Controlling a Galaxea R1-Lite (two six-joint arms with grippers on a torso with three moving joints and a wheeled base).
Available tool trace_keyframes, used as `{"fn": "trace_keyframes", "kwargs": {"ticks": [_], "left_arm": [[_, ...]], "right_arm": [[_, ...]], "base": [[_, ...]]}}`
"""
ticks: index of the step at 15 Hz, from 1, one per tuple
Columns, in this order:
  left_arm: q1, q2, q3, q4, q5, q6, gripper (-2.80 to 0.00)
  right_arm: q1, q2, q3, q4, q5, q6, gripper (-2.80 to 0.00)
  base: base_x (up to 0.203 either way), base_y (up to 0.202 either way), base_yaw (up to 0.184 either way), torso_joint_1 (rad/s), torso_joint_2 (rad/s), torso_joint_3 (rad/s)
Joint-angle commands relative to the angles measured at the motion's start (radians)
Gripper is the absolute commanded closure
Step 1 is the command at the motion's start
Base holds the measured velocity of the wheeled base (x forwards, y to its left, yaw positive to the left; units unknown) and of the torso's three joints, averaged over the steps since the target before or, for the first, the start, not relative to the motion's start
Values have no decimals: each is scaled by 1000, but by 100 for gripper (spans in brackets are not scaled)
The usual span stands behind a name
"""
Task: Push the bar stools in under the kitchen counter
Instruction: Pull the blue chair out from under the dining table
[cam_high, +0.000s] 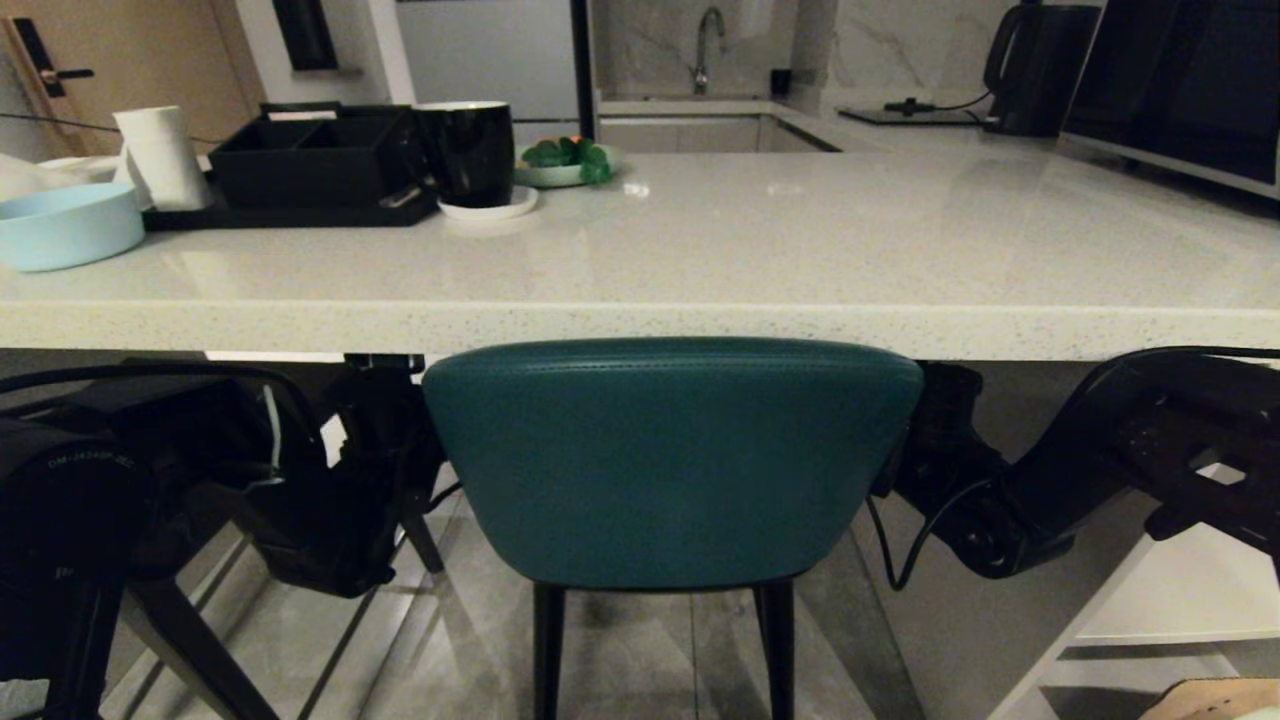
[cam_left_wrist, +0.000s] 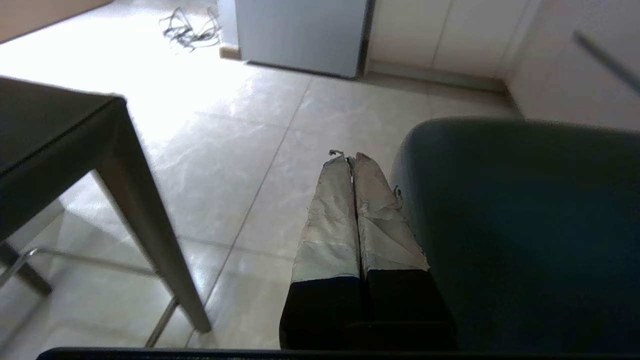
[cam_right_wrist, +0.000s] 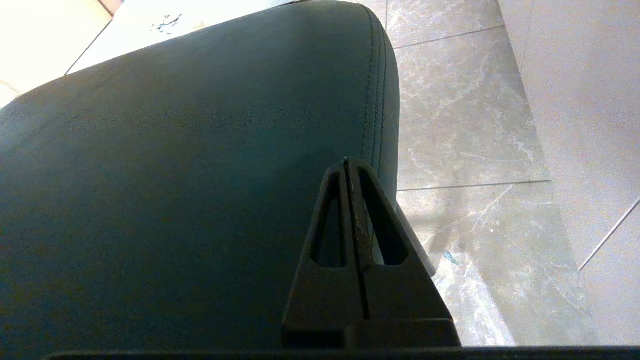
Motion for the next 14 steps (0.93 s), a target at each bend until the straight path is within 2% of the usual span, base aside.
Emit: {"fn": "trace_keyframes", "kwargs": {"ticks": [1, 7, 11, 14], "left_arm": [[-9, -14, -24, 8, 2, -2, 0], [-91, -34, 128, 0, -5, -2, 0], [-117, -38, 239, -2, -9, -2, 0], [-132, -51, 259, -2, -8, -4, 0]], "right_arm": [[21, -27, 7, -7, 0, 2, 0], [78, -106, 136, -16, -6, 3, 0], [119, -154, 207, -18, -59, 7, 0], [151, -192, 240, -17, -93, 15, 0]], "base": [[0, 0, 0, 0, 0, 0], [0, 0, 0, 0, 0, 0], [0, 0, 0, 0, 0, 0], [0, 0, 0, 0, 0, 0]]}}
